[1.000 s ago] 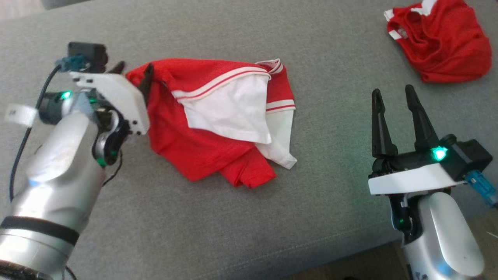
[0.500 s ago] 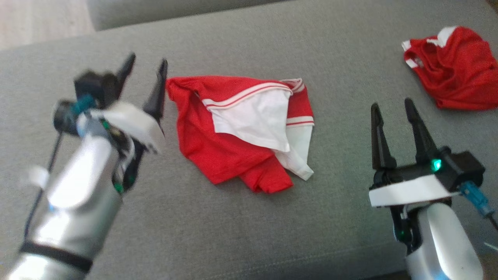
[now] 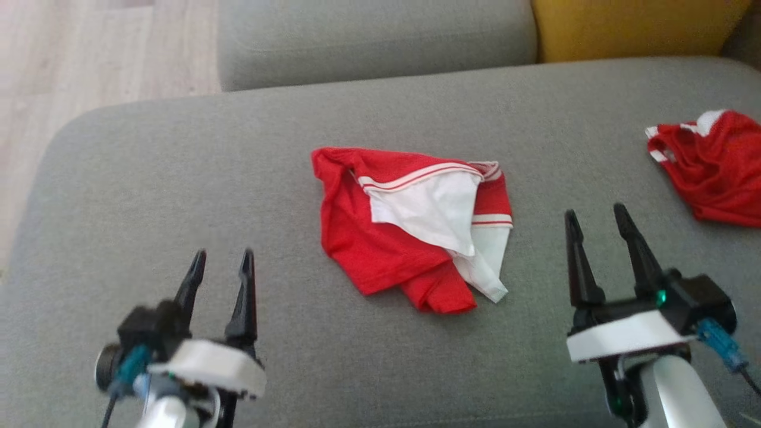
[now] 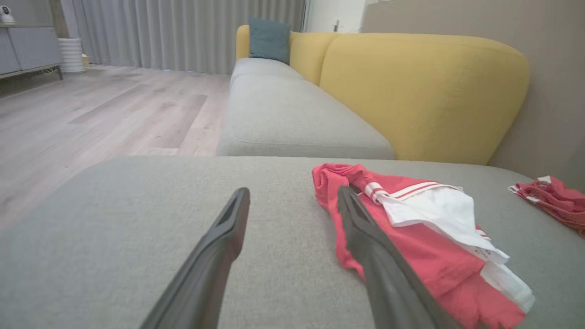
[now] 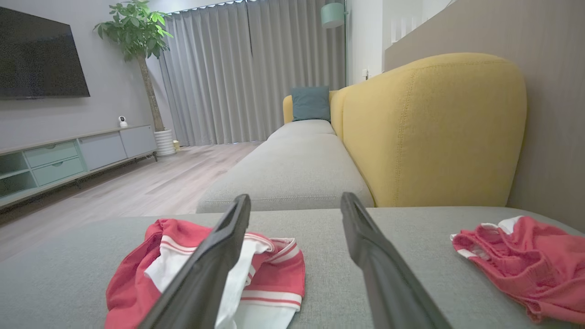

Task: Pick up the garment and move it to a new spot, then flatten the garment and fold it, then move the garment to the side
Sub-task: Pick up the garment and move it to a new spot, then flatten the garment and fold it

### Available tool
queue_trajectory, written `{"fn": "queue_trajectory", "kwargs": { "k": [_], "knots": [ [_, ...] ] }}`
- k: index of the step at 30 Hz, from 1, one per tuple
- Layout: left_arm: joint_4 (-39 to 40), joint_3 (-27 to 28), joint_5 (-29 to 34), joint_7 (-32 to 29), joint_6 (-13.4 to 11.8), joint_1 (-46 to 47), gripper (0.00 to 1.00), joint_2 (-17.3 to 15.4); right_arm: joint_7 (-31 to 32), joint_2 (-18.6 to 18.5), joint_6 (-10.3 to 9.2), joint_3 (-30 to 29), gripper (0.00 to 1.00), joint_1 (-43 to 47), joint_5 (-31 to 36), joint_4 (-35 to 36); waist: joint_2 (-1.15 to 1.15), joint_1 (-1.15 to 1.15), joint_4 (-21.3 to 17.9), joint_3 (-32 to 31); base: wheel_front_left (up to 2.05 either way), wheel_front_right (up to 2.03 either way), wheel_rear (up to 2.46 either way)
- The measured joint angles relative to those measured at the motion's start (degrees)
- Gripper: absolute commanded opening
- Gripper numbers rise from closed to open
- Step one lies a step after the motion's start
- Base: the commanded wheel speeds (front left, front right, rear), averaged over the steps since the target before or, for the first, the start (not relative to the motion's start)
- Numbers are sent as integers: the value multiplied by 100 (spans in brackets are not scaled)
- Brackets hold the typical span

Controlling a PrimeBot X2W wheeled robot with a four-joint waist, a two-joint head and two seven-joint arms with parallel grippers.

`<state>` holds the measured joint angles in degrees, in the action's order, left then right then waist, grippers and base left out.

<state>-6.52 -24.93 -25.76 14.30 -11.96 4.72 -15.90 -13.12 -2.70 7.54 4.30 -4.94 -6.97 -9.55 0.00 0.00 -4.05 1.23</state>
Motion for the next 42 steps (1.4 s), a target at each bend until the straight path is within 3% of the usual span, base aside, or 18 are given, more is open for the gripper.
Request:
{"fn": "queue_trajectory", "kwargs": {
  "k": [7, 14, 34, 42],
  "knots": [
    [498, 438, 368, -1, -111, -910, 100, 405, -58, 2, 0, -136, 100, 461, -153, -59, 0, 0, 273, -179, 0, 0, 0],
    [497, 716, 613, 0, 91, -1050, 100, 698, -102, 3, 0, -142, 100, 458, -160, -170, 0, 0, 348, -174, 0, 0, 0],
    [422, 1089, 940, 0, 447, -1051, 100, 964, -108, 3, 0, -109, 100, 448, -152, -311, 0, 0, 372, -107, 0, 0, 0],
    [394, 1102, 1042, -1, 553, -1040, 100, 1060, -47, 3, 0, 243, 100, 300, 149, -765, 0, 0, 496, 73, 0, 0, 0]
  ]
}}
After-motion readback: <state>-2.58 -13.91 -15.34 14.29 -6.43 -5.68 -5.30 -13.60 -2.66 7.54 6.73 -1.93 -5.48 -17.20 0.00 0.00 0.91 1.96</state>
